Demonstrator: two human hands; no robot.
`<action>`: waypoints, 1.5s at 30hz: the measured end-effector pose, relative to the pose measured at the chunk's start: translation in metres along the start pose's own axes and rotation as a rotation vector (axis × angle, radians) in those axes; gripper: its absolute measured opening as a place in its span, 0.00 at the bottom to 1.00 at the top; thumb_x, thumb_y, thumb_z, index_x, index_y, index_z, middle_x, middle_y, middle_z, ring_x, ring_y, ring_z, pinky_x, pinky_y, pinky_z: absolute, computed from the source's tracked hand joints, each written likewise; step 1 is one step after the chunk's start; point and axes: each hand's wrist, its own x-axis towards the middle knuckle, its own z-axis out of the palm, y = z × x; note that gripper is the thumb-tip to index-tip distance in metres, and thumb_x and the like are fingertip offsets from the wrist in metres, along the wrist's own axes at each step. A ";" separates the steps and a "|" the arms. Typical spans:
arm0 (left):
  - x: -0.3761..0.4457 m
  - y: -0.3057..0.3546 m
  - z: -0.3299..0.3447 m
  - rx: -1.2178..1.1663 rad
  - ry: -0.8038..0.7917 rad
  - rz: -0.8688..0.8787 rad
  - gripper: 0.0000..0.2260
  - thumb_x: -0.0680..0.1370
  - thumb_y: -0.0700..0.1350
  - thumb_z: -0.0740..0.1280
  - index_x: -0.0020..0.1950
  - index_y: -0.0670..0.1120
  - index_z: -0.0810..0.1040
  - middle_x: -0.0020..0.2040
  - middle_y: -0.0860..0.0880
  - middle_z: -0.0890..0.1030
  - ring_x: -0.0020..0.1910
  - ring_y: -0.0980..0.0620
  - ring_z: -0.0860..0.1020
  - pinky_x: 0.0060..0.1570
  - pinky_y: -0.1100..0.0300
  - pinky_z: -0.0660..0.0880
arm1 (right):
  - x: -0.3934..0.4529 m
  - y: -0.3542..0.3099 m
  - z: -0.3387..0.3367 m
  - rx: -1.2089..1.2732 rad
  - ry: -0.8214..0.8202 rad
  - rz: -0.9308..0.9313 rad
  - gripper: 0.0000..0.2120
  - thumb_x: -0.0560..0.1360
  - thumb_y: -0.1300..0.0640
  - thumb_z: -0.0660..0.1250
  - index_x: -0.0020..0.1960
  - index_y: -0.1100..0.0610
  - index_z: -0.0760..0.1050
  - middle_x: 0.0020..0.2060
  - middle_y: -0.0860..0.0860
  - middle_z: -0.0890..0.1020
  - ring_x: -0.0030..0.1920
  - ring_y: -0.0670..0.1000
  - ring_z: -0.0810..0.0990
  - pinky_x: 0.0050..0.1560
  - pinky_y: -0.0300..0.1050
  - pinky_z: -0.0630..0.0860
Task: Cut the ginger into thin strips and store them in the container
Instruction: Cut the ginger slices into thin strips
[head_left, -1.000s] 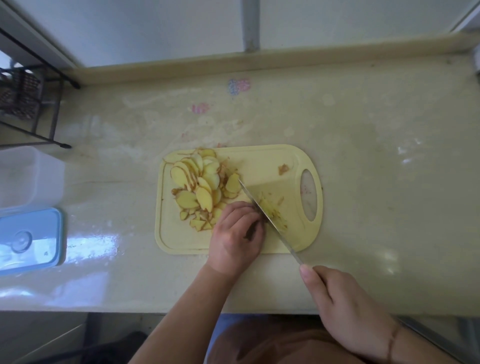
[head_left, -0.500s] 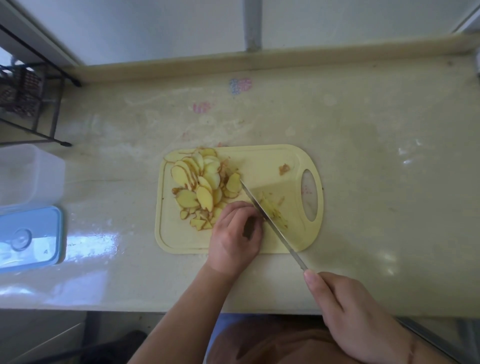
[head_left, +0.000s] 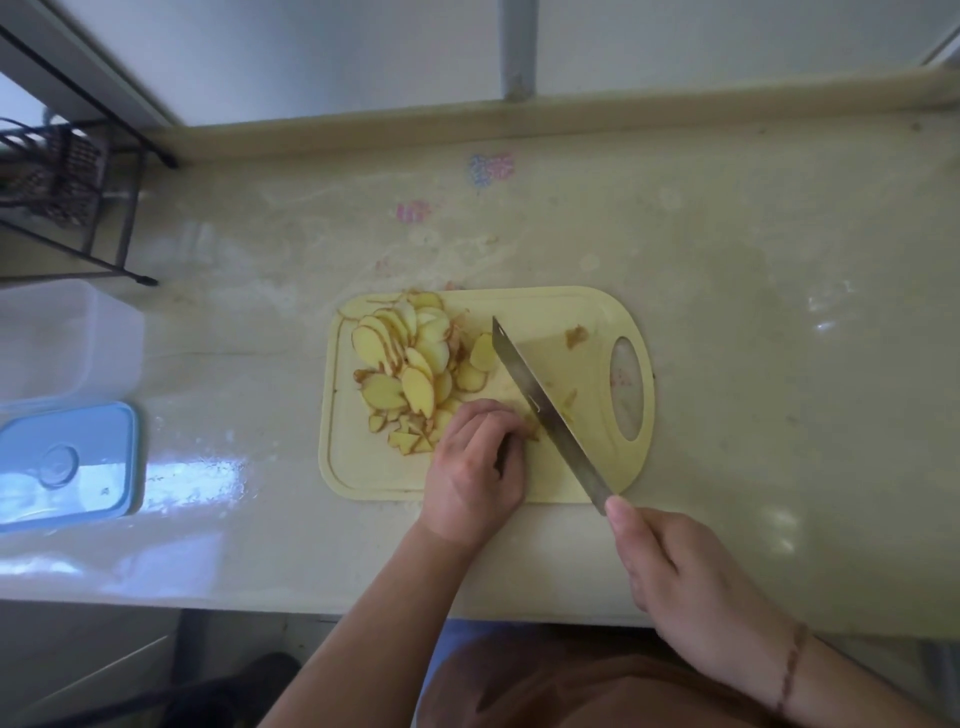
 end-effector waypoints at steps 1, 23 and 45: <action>0.000 0.000 0.000 -0.005 0.006 0.007 0.06 0.70 0.27 0.70 0.42 0.36 0.81 0.40 0.45 0.82 0.47 0.46 0.80 0.49 0.54 0.79 | -0.003 0.001 -0.002 -0.004 -0.004 0.000 0.43 0.65 0.17 0.40 0.31 0.57 0.64 0.24 0.52 0.72 0.27 0.48 0.69 0.38 0.52 0.71; -0.003 -0.007 0.004 0.031 -0.040 0.062 0.02 0.71 0.33 0.73 0.40 0.39 0.83 0.42 0.48 0.84 0.47 0.45 0.81 0.46 0.48 0.76 | 0.000 0.007 0.004 -0.091 -0.009 -0.039 0.31 0.72 0.29 0.45 0.30 0.54 0.64 0.25 0.46 0.74 0.30 0.48 0.71 0.36 0.46 0.66; -0.005 -0.006 -0.002 -0.012 -0.016 0.069 0.11 0.71 0.29 0.58 0.41 0.36 0.80 0.42 0.43 0.81 0.48 0.42 0.80 0.49 0.49 0.76 | 0.008 0.001 -0.009 -0.063 -0.090 -0.031 0.30 0.72 0.30 0.46 0.30 0.55 0.63 0.23 0.49 0.69 0.26 0.46 0.67 0.37 0.49 0.69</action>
